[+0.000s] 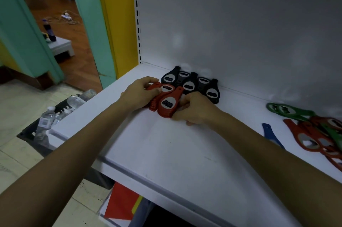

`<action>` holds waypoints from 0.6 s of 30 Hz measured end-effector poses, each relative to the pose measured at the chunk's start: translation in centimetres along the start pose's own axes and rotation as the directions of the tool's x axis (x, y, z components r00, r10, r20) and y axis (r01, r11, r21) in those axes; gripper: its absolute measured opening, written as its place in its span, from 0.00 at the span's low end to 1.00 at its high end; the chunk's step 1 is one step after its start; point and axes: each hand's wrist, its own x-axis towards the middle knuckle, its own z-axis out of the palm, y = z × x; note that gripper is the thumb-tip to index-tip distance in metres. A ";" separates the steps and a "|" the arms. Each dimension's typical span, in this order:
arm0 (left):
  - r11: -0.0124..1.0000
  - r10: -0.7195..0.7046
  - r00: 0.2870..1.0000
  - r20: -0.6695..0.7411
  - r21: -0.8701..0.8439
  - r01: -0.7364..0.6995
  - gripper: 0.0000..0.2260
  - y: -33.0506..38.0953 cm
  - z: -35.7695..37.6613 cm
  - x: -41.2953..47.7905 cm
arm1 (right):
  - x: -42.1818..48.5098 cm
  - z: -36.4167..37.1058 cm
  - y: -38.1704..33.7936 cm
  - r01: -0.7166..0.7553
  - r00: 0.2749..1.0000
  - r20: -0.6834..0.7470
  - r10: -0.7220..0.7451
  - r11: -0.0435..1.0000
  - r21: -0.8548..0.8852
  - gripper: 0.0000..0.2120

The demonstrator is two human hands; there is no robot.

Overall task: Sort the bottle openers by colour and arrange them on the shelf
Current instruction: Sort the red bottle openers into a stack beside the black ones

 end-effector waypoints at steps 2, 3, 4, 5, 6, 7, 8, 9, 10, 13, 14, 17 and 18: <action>1.000 -0.001 1.000 0.002 -0.004 0.001 0.16 0.0 0.0 -0.1 | -0.2 0.3 0.0 0.059 0.998 -0.010 -0.059 0.997 -0.056 0.10; 1.000 0.000 1.000 0.003 -0.005 0.000 0.16 0.1 0.0 -0.2 | -0.3 0.5 0.0 0.086 0.995 -0.041 -0.091 0.990 -0.113 0.10; 1.000 0.001 1.000 0.004 -0.013 -0.001 0.16 0.1 0.0 -0.2 | -0.4 0.8 -0.1 0.107 0.989 -0.081 -0.122 0.980 -0.166 0.11; 1.000 0.002 1.000 0.005 -0.022 -0.002 0.16 0.1 0.1 -0.2 | -0.5 1.0 -0.1 0.125 0.982 -0.117 -0.150 0.972 -0.200 0.11; 1.000 0.003 1.000 0.006 -0.025 -0.003 0.16 0.1 0.1 -0.2 | -0.6 1.2 0.0 0.139 0.975 -0.141 -0.171 0.967 -0.215 0.12; 1.000 0.005 1.000 0.005 -0.022 -0.005 0.16 0.0 0.0 -0.3 | -0.6 1.4 0.0 0.148 0.970 -0.156 -0.186 0.963 -0.226 0.13; 1.000 0.006 1.000 0.004 -0.018 -0.005 0.16 0.0 0.0 -0.2 | -0.6 1.5 0.1 0.152 0.967 -0.166 -0.195 0.959 -0.240 0.15; 1.000 0.005 1.000 0.003 -0.015 -0.004 0.17 0.0 0.0 -0.2 | -0.6 1.6 0.1 0.153 0.964 -0.174 -0.201 0.955 -0.254 0.17; 1.000 0.004 1.000 0.003 -0.015 -0.004 0.17 0.0 0.0 -0.2 | -0.5 1.6 0.1 0.152 0.961 -0.184 -0.205 0.952 -0.265 0.18; 1.000 0.009 1.000 -0.002 -0.003 -0.009 0.16 0.0 0.1 -0.2 | -0.4 1.7 0.0 0.151 0.958 -0.198 -0.208 0.951 -0.270 0.19; 1.000 0.010 1.000 -0.008 -0.001 -0.010 0.16 0.0 0.1 -0.1 | -0.3 1.8 0.0 0.147 0.958 -0.202 -0.205 0.952 -0.268 0.19; 1.000 0.009 1.000 -0.011 -0.003 -0.009 0.17 0.0 0.1 -0.1 | -0.4 2.0 0.1 0.137 0.955 -0.223 -0.195 0.958 -0.252 0.19; 1.000 0.008 1.000 -0.007 -0.005 -0.008 0.17 0.0 0.1 -0.1 | -0.4 2.0 0.0 0.131 0.956 -0.222 -0.190 0.958 -0.254 0.19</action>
